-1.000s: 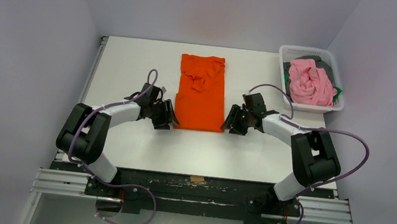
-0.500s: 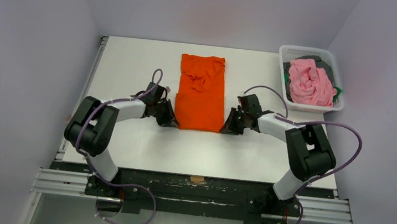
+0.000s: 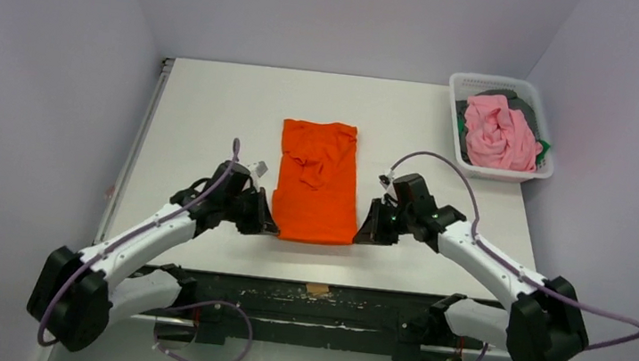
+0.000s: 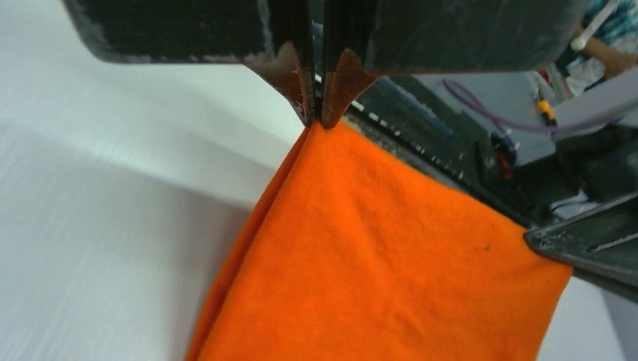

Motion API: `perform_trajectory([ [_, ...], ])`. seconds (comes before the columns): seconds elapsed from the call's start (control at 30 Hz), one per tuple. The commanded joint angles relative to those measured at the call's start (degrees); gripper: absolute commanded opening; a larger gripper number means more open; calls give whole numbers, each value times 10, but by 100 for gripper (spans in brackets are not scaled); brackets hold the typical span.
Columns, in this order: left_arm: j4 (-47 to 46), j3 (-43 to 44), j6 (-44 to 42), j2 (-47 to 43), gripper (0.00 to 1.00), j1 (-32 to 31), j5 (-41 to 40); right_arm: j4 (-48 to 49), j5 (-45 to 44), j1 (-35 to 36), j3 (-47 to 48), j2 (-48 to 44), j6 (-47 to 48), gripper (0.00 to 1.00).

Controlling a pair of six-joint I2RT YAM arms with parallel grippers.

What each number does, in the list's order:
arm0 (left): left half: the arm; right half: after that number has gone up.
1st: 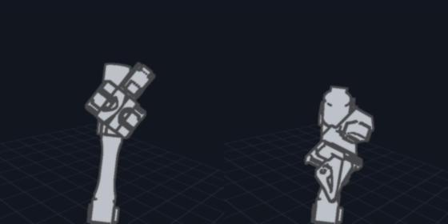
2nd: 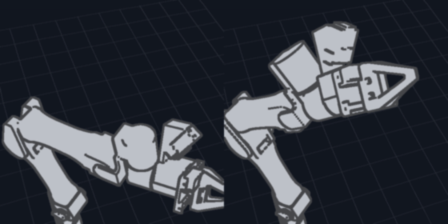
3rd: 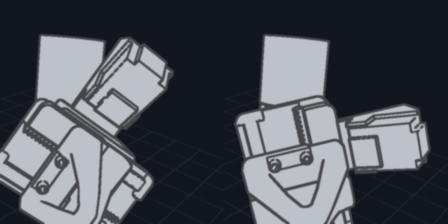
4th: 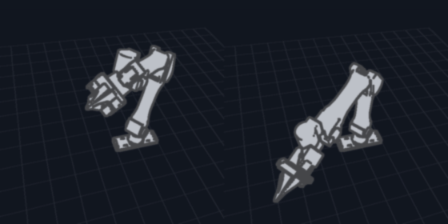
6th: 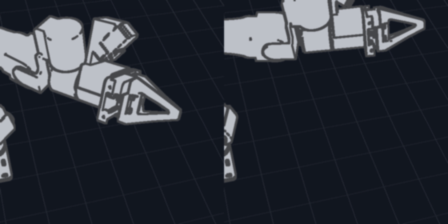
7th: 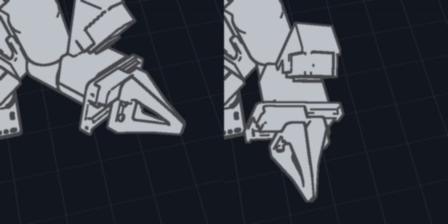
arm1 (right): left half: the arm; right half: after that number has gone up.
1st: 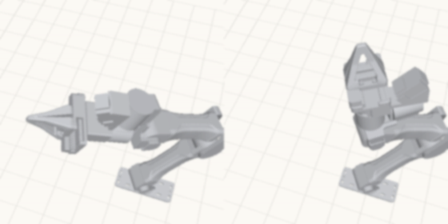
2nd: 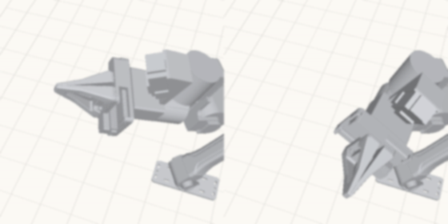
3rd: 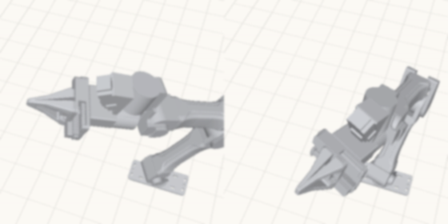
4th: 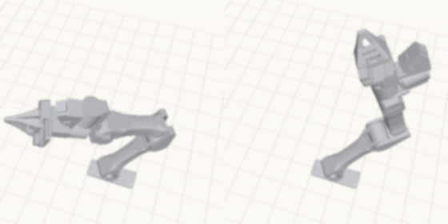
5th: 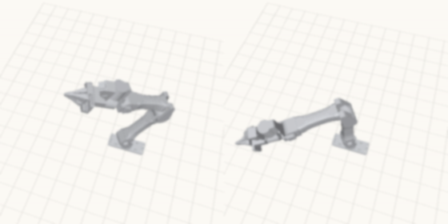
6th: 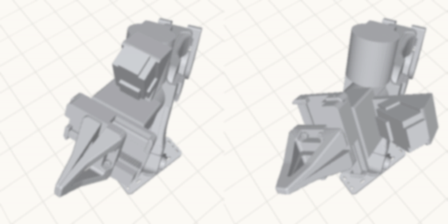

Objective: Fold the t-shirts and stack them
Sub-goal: Fold the long partially folded tshirt into a neat square

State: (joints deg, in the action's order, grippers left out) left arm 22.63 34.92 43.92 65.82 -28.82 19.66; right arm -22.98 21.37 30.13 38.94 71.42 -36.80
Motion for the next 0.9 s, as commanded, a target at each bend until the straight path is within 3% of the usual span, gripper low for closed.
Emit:
perform_trajectory([
  [0.0,94,-3,-5,-132,0,-8,34,-63,79,6,-17,-91,16,0],
  [0.17,100,44,-20,-190,0,-5,60,-36,115,6,2,-135,8,0],
  [0.27,81,85,-34,-140,0,7,77,-24,94,5,40,-128,6,0],
  [0.43,-4,129,-32,-44,0,81,135,-26,45,-18,124,-67,15,0],
  [0.67,-8,219,-45,73,0,148,129,-17,45,-100,237,57,23,0],
  [0.87,3,306,-55,177,0,183,119,-17,30,-123,339,177,45,0],
])
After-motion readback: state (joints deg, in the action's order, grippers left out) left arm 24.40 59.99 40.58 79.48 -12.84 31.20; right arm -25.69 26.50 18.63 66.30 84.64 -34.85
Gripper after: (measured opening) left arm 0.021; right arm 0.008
